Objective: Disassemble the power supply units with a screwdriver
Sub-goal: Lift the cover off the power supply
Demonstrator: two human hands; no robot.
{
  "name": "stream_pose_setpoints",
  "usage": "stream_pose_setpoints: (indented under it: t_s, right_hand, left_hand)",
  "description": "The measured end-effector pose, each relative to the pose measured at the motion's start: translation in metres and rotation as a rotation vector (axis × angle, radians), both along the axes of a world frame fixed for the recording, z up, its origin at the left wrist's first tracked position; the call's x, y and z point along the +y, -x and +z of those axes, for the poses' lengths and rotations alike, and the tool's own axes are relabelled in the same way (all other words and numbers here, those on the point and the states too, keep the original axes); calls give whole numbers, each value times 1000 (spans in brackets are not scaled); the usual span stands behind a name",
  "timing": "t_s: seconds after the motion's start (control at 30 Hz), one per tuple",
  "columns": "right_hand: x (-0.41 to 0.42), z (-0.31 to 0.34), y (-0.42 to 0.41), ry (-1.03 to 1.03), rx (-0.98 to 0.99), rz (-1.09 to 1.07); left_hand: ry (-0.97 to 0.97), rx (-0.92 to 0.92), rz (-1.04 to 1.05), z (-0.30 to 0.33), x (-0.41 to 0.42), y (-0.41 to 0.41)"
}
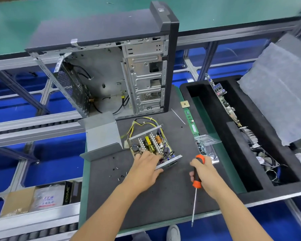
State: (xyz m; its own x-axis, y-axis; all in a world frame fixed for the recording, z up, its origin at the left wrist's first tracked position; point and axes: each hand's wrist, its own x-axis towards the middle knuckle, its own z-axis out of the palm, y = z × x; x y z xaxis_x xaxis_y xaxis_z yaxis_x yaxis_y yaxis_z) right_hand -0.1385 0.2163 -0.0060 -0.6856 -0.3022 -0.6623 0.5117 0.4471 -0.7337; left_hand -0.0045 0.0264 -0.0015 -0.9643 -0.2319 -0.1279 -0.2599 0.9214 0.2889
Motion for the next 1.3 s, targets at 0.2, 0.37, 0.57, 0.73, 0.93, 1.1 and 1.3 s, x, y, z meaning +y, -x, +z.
stream_pose_setpoints:
  t_s: [0.2, 0.37, 0.57, 0.73, 0.93, 1.1, 1.3]
  right_hand:
    - [-31, -18, 1, -159, 384, 180]
    - [-56, -20, 5, -514, 776, 456]
    - [-61, -18, 3, -348, 971, 724]
    - [-66, -25, 3, -310, 894, 959]
    - [-67, -23, -4, -366, 940, 942]
    - [-68, -17, -10, -402, 911, 970]
    - [-67, -7, 0, -306, 826, 847]
  left_hand:
    - [13, -12, -12, 0, -31, -24]
    - [-1, -9, -5, 1, -33, -27]
    - [-52, 18, 16, 3, -35, -28]
    - [-65, 25, 38, 0, -34, -29]
    - [-58, 31, 30, -3, -35, -26]
    - [-40, 36, 35, -3, -35, -25]
    - [-17, 33, 34, -4, -35, -25]
